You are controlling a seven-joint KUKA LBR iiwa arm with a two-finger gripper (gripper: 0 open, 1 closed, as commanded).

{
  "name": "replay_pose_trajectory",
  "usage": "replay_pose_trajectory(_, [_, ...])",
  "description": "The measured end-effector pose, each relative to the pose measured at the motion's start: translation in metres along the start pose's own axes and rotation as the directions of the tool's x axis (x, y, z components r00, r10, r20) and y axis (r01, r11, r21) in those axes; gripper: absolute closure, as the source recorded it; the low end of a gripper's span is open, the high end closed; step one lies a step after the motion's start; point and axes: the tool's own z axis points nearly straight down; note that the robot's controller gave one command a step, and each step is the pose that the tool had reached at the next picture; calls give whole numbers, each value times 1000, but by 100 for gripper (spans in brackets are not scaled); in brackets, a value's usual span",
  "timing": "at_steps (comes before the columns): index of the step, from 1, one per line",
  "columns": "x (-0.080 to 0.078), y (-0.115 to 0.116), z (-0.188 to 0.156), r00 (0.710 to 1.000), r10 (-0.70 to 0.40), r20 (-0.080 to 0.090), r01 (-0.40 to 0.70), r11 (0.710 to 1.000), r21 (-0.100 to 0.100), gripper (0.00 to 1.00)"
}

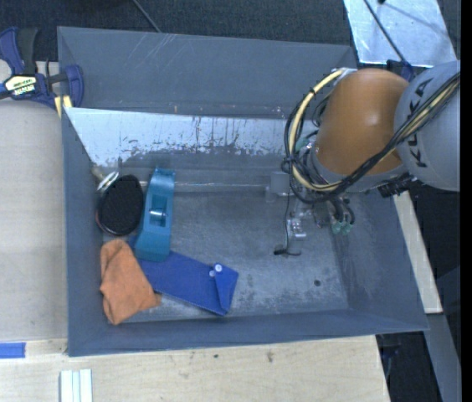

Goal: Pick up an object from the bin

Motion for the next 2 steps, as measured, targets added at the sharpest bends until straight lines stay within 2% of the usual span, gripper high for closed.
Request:
replay_pose_trajectory(1, [-2, 0, -5, 1000, -1, 9, 1, 1000, 0, 0])
replay_pose_trajectory(2, [-3, 31, 28, 988, -154, 17, 154, 988, 6, 0])
